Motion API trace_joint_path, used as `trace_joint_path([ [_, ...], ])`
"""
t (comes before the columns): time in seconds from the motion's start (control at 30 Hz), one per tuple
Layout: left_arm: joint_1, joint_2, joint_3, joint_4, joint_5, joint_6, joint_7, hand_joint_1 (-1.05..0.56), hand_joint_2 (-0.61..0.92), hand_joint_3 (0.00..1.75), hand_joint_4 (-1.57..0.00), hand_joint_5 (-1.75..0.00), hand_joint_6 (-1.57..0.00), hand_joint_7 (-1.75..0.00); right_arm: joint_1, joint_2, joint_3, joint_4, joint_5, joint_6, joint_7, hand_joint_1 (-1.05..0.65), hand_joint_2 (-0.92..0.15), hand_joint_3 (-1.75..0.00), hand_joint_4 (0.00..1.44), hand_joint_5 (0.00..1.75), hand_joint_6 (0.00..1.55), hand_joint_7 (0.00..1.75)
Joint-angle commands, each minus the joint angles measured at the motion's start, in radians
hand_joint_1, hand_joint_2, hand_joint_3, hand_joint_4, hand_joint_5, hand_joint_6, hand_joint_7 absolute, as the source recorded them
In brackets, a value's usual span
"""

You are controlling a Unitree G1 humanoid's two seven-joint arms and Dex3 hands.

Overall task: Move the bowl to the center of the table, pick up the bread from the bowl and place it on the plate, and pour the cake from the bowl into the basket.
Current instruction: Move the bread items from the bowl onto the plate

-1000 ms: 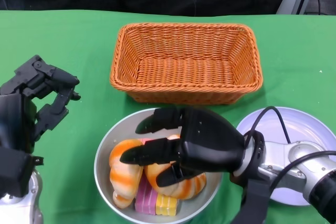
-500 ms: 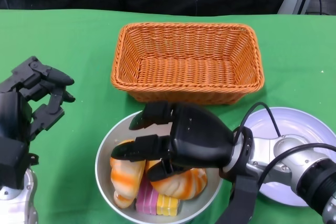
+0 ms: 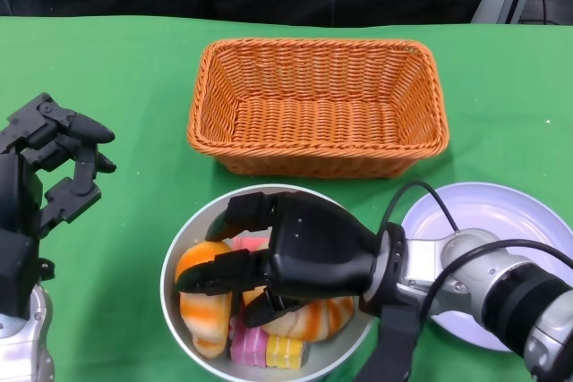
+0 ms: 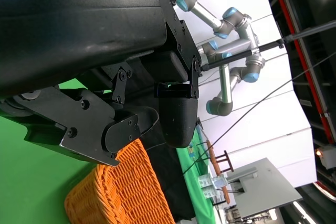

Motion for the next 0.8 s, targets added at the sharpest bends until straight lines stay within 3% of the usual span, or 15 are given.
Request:
trace_joint_path([
  [0.03, -0.004, 0.020, 0.010, -0.023, -0.016, 0.017, 0.000, -0.01, 0.65, 0.92, -0.78, -1.48, -0.82, -1.30, -0.010, 0.003, 0.016, 0.037, 0.009, 0.007, 0.011, -0.66, -0.89, -0.01, 0.63, 0.44, 0.78, 0.01],
  [0.5, -0.005, 0.021, 0.011, -0.030, -0.049, 0.006, -0.038, -0.01, 0.61, 0.98, -0.81, -1.47, -0.83, -1.31, -0.024, 0.026, 0.041, 0.109, 0.041, 0.058, 0.096, -0.67, -0.83, 0.00, 0.62, 0.39, 0.82, 0.02],
  [0.8, 0.001, 0.020, 0.004, -0.043, -0.039, 0.004, -0.040, -0.01, 0.61, 0.98, -0.82, -1.48, -0.81, -1.36, -0.017, 0.021, 0.055, 0.086, 0.064, 0.099, 0.205, -0.66, -0.85, -0.01, 0.60, 0.22, 0.85, 0.01],
])
